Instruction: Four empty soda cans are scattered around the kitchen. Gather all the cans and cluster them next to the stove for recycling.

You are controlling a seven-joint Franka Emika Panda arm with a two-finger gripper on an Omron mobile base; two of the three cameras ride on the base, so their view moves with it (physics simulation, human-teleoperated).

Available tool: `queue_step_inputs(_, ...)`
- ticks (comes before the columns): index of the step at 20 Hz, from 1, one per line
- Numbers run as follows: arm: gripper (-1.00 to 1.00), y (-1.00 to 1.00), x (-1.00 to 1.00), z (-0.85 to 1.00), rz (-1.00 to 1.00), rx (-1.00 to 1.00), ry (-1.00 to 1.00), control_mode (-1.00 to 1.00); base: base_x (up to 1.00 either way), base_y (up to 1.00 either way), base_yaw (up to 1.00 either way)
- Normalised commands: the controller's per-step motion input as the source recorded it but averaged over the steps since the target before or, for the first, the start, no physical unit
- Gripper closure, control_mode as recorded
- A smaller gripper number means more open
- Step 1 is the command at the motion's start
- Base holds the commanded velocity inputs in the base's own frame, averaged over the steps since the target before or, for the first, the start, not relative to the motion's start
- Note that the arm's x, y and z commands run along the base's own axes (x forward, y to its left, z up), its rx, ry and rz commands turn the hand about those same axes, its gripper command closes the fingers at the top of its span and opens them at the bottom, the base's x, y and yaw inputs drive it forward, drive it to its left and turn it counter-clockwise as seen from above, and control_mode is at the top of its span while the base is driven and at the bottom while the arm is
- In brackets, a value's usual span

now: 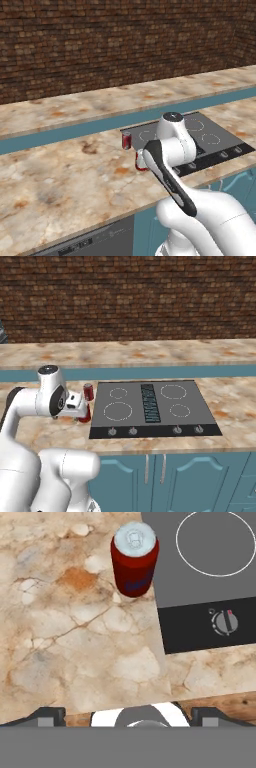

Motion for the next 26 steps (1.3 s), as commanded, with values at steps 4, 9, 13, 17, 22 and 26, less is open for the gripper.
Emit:
queue_step_inputs(4,-1.00,-0.38,-0.66,0.26,0.00,0.00,-0.02,-1.00,0.00,0.00,0.00)
queue_step_inputs(9,-1.00,-0.05,-0.08,0.02,0.00,0.00,0.00,-1.00,0.00,0.00,0.00)
queue_step_inputs(13,-1.00,0.00,0.00,0.00,0.00,0.00,0.00,-1.00,0.00,0.00,0.00)
queue_step_inputs(17,-1.00,0.00,0.00,0.00,0.00,0.00,0.00,1.00,-0.01,-0.03,0.00)
queue_step_inputs(22,-1.00,0.00,0.00,0.00,0.00,0.00,0.00,1.00,-0.75,0.00,0.50)
queue_step_inputs(26,-1.00,0.00,0.00,0.00,0.00,0.00,0.00,1.00,0.02,0.01,0.99)
